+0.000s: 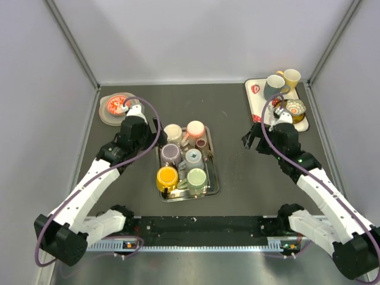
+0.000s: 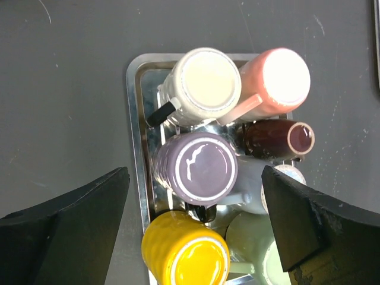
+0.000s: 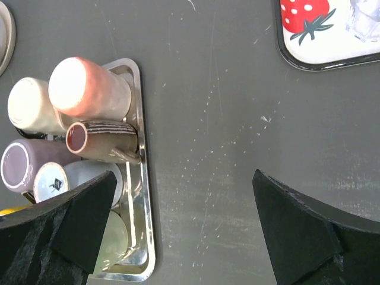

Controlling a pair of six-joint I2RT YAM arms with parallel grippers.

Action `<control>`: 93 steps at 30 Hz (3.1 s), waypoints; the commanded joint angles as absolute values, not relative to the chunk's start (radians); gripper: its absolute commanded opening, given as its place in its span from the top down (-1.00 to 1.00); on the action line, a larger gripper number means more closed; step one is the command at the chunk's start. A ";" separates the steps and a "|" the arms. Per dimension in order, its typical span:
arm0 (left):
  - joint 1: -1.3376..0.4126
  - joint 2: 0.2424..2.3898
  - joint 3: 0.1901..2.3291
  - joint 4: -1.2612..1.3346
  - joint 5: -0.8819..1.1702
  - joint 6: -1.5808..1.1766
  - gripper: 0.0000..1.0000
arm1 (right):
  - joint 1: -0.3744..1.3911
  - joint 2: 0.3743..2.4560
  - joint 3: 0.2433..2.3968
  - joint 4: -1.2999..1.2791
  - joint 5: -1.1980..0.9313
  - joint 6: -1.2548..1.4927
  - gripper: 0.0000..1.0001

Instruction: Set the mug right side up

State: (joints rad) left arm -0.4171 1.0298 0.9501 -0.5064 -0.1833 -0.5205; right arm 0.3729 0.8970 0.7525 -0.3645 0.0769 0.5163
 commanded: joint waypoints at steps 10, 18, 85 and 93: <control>-0.451 0.862 0.864 -0.634 -0.072 -0.515 -0.98 | 0.379 0.887 0.641 -0.141 -0.258 0.577 -0.98; -0.814 0.954 0.960 -0.916 -0.377 -0.779 -0.97 | 0.380 0.919 0.652 -0.186 -0.209 0.511 -0.98; -1.011 0.944 0.827 -0.933 -0.360 -0.784 1.00 | 0.390 0.913 0.695 -0.288 -0.346 0.518 -0.91; -1.019 0.807 0.937 -0.890 -0.302 -0.759 1.00 | 0.397 0.836 0.727 -0.284 -0.434 0.569 -0.92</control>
